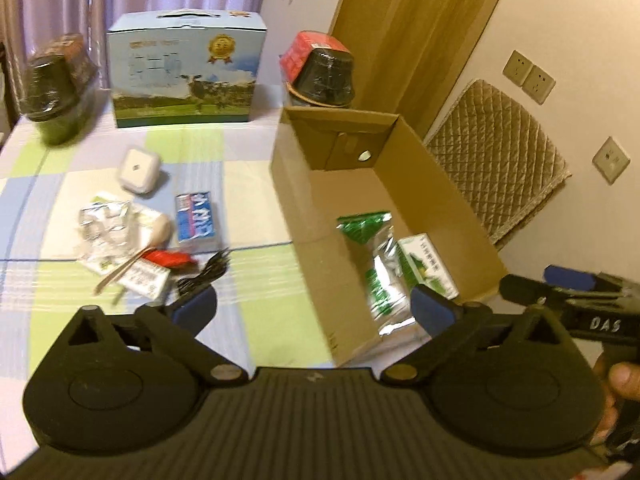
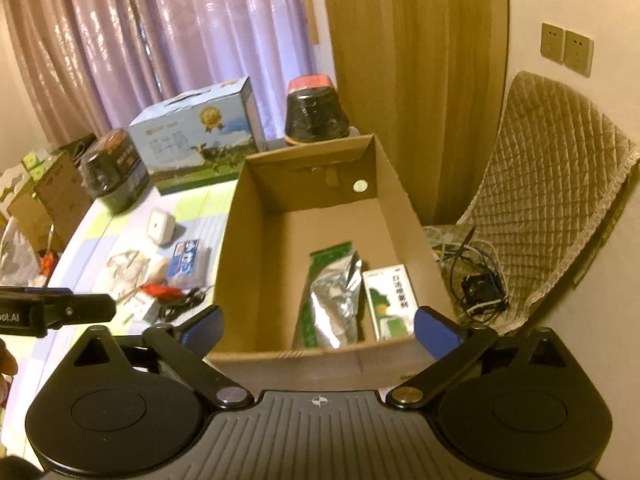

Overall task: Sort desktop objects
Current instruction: 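Withdraw both tools back over the table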

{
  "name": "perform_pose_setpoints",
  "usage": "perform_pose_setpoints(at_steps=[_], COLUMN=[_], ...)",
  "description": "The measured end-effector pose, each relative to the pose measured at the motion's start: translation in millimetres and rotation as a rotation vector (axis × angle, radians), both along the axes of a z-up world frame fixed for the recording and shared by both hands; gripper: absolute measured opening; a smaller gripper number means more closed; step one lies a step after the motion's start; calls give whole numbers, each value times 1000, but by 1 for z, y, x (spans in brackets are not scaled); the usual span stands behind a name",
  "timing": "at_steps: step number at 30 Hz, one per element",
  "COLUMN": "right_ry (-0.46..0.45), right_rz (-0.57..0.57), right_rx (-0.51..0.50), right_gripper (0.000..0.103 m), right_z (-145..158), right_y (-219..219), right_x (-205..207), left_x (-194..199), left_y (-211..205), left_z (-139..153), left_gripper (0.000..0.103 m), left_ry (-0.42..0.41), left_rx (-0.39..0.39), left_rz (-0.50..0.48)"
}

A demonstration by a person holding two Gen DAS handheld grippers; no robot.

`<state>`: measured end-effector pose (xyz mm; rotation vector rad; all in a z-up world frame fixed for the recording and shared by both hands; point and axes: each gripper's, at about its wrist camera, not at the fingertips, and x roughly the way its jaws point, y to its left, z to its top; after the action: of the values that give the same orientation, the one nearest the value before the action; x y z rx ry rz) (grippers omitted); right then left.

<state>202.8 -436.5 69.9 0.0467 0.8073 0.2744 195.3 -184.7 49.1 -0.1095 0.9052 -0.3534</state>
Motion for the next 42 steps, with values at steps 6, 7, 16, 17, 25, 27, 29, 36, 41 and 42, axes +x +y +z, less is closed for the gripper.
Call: perform_pose_setpoints(at_steps=[6,7,16,17,25,27,29,36,41,42], right_ry=[6,5,12,16,43,47,56,73,75,76], right_rz=[34,40,121,128,169,174,183,206,226,230], right_rx=[-6,-2,29,32,45,53,57,50,39,37], right_gripper=[101,101,101,101,101,101,101,101,101,101], right_z=[-4,-5,-11,-13,-28,-33,-37,-50,-56,-58], right_y=[21,25,72,77,112,119,125,142,152,154], right_x=[-27,-32,-61,-63,-73,-76,-78,-79,-76,-74], left_x=[-38,-44,-84,-86,-103,-106,-107,-107,-100,-98], left_y=[29,35,82,87,137,148,156,170,175,176], left_z=[-16,-18,-33,-35,-42,-44,-46,-56,-62,-63], left_gripper=[102,102,102,102,102,102,102,102,102,102], left_ry=[-24,-32,-56,-54,-62,-63,-57,-54,-43,-41], left_rx=[119,135,227,237,233,226,223,242,245,245], left_rz=[14,19,46,55,148,168,183,186,180,181])
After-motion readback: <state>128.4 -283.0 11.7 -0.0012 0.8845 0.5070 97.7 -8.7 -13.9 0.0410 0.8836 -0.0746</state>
